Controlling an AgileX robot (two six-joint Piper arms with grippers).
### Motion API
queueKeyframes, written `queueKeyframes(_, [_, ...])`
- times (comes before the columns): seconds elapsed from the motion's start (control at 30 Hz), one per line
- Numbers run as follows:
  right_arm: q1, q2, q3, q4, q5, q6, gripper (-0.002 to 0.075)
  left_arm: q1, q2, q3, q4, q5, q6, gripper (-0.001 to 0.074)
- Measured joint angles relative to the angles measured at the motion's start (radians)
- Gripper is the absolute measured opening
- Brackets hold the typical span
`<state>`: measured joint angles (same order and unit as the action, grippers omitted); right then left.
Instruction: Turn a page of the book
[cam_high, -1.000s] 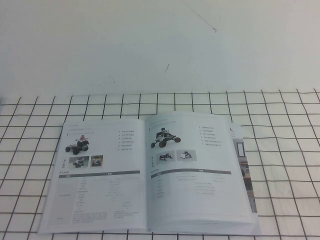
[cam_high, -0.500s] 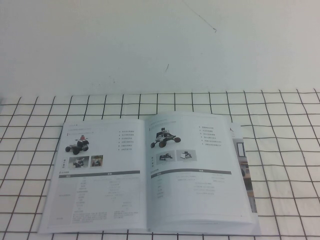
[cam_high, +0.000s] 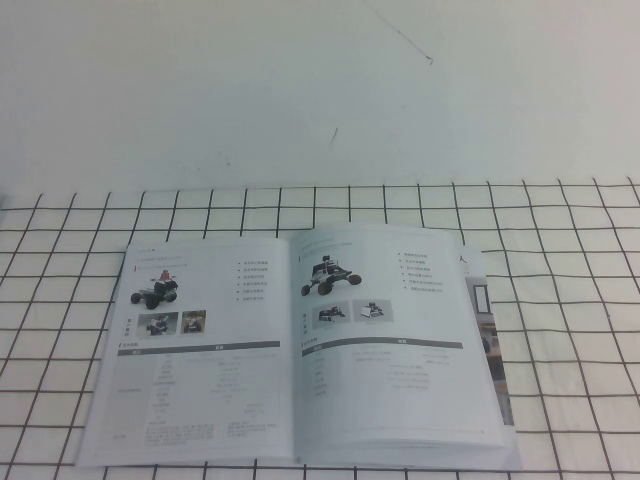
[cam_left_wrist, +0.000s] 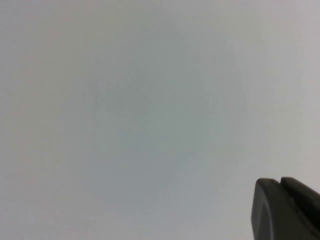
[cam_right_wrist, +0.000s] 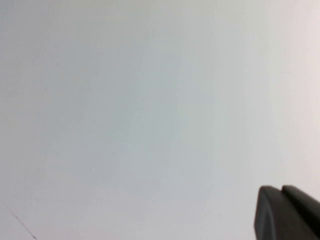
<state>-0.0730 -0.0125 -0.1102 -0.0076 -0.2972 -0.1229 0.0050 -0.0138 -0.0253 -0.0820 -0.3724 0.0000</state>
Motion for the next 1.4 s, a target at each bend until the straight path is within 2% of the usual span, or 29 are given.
queueKeyframes(0.2, [0.0, 0.032, -0.299, 0.008, 0.421, 0.0, 0.0001, 0.0, -0.001, -0.242, 0.026, 0.31, 0.0, -0.0001])
queueKeyframes(0.37, [0.0, 0.205, -0.501, 0.092, 0.763, -0.013, 0.0001, 0.0, 0.096, -0.361, -0.058, 0.648, 0.0, -0.0001])
queueKeyframes(0.47, [0.0, 0.343, -0.578, 0.21, 0.932, -0.089, 0.0001, 0.0, 0.221, -0.371, -0.18, 0.751, 0.0, -0.0001])
queueKeyframes(0.57, [0.0, 0.492, -0.623, 0.343, 1.027, -0.194, 0.0001, 0.0, 0.339, -0.371, -0.287, 0.757, 0.0, -0.0002])
queueKeyframes(0.73, [0.0, 0.769, -0.629, 0.552, 1.041, -0.357, 0.0001, 0.0, 0.542, -0.386, -0.422, 0.781, 0.113, -0.0002])
queueKeyframes(0.83, [0.0, 0.937, -0.629, 0.709, 1.034, -0.531, 0.0001, 0.0, 0.691, -0.412, -0.56, 0.815, 0.277, -0.0002])
queueKeyframes(0.97, [0.002, 1.156, -0.631, 0.877, 1.033, -0.769, 0.0001, 0.0, 0.869, -0.458, -0.832, 0.841, 0.563, -0.0002])
queueKeyframes(1.13, [0.098, 1.328, -0.662, 0.853, 0.988, -0.876, 0.0001, 0.0, 1.091, -0.528, -1.083, 0.931, 0.784, -0.0002])
queueKeyframes(1.4, [0.306, 1.473, -0.737, 0.833, 0.904, -0.875, 0.0001, 0.0, 1.359, -0.65, -1.154, 0.97, 0.856, -0.0002])
